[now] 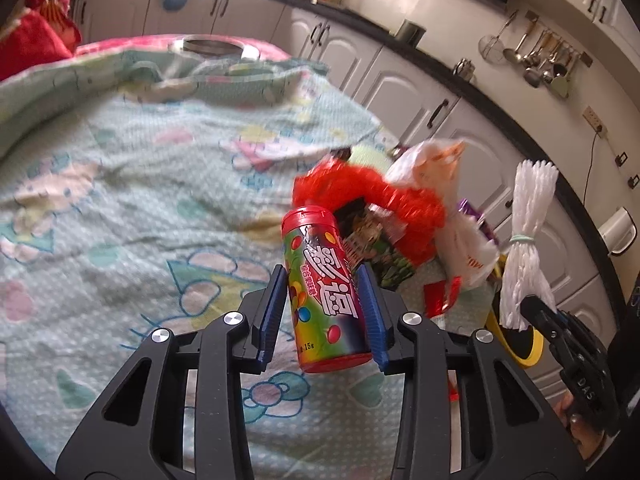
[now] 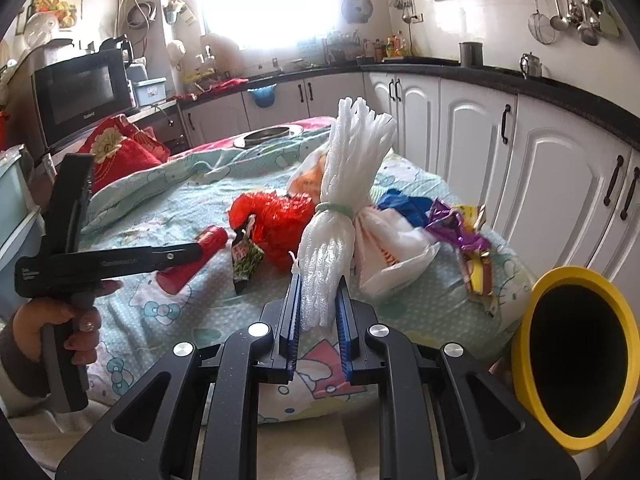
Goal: Collect trash
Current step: 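Carry the white foam net over the yellow bin with the right gripper and release it, then drop the red candy tube into the bin with the left gripper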
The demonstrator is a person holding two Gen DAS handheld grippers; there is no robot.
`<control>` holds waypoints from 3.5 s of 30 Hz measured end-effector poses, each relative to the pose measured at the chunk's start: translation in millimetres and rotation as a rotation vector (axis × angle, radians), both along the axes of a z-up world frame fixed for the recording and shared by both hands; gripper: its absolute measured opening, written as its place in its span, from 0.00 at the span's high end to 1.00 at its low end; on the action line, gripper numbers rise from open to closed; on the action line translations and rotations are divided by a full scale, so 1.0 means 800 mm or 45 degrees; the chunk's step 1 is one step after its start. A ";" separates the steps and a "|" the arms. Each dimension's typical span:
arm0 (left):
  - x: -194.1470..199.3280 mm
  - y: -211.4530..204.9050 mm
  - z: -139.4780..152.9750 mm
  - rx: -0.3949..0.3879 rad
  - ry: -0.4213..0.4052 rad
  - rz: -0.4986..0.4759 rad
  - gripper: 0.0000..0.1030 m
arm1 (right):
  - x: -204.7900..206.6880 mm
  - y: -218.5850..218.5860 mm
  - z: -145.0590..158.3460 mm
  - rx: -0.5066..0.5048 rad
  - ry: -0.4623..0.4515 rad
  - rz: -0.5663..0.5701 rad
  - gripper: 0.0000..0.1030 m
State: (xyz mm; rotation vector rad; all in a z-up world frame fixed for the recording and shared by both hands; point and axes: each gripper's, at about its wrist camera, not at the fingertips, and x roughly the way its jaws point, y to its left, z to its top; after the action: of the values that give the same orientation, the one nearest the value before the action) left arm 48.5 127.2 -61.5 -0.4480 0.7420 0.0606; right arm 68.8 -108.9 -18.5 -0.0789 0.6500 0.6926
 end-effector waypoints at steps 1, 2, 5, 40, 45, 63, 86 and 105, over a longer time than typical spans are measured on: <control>-0.002 -0.004 0.008 0.026 -0.024 -0.003 0.72 | 0.000 -0.003 0.002 0.005 -0.007 -0.004 0.85; -0.003 -0.004 0.012 0.034 -0.039 -0.004 0.72 | 0.001 -0.005 0.004 0.010 -0.011 -0.009 0.85; -0.003 -0.014 0.030 0.051 -0.093 -0.026 0.72 | 0.002 -0.009 0.009 0.024 -0.021 -0.023 0.85; 0.180 -0.335 0.070 -0.036 -0.178 -0.668 0.73 | 0.056 -0.274 0.016 0.093 -0.003 -0.716 0.85; 0.195 -0.366 0.055 -0.035 -0.129 -0.732 0.73 | 0.058 -0.295 -0.008 0.074 0.086 -0.776 0.85; 0.230 -0.432 0.000 0.019 0.027 -0.816 0.72 | 0.069 -0.326 -0.067 0.049 0.268 -0.837 0.82; 0.200 -0.376 0.023 0.082 -0.041 -0.627 0.11 | 0.052 -0.335 -0.044 0.041 0.154 -0.948 0.39; 0.119 -0.291 0.078 0.271 -0.275 -0.428 0.11 | 0.029 -0.264 0.018 0.086 -0.090 -0.742 0.34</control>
State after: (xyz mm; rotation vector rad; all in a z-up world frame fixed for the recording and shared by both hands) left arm 143.7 -105.4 0.7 -0.1200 0.5819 -0.2197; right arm 92.0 -319.8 -3.7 0.1450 0.5442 0.1476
